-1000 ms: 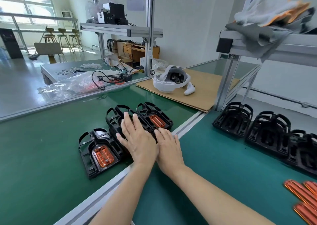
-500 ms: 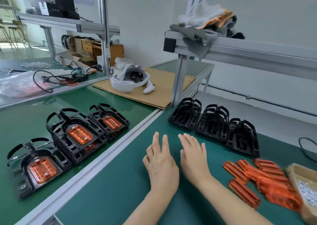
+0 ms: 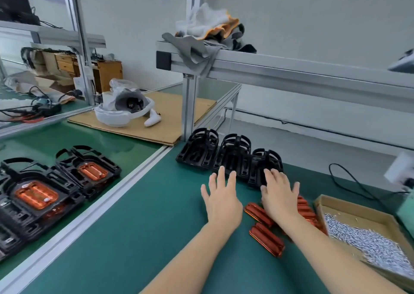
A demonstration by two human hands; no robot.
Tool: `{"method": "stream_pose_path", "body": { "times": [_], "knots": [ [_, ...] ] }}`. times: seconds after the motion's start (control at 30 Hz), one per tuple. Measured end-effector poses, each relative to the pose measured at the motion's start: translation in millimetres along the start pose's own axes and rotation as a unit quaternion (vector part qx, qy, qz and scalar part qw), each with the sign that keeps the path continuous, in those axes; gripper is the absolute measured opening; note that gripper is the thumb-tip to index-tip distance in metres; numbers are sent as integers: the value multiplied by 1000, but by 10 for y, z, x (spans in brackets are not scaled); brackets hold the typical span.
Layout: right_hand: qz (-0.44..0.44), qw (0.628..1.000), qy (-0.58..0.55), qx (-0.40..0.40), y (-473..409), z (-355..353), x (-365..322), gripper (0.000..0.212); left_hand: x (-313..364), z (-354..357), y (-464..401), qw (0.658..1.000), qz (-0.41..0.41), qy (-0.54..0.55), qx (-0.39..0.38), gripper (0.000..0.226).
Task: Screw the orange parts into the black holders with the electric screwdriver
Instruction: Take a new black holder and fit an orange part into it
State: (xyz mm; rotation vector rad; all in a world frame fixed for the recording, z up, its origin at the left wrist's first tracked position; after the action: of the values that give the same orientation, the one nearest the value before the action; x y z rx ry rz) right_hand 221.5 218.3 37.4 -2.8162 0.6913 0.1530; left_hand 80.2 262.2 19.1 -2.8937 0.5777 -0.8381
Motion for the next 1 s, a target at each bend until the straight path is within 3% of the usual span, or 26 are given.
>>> {"method": "stream_pose_path", "body": {
  "times": [0.47,0.7,1.0],
  "knots": [
    [60,994,-13,-88,-356,218,426,76,234,375,-236,998,27,-1,-55,63],
    [51,995,-70,-50,-347,227,423,49,288,495,-173,997,13,52,-63,55],
    [1,997,-57,55,-309,-23,478,32,437,566,-85,990,20,93,-109,47]
  ]
}}
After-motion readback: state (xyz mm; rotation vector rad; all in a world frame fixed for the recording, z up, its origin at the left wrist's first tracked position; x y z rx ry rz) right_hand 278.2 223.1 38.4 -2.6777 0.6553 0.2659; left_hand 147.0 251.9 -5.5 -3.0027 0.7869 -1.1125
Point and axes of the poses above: each hand's wrist, its own y-axis away from the middle knuckle, its own z-axis out of the palm, x = y × z, the point moved 8 cm from there along -y, towards the middle knuckle, and after that the axes turned 4 degrees about -z, right-handed, at the moved point
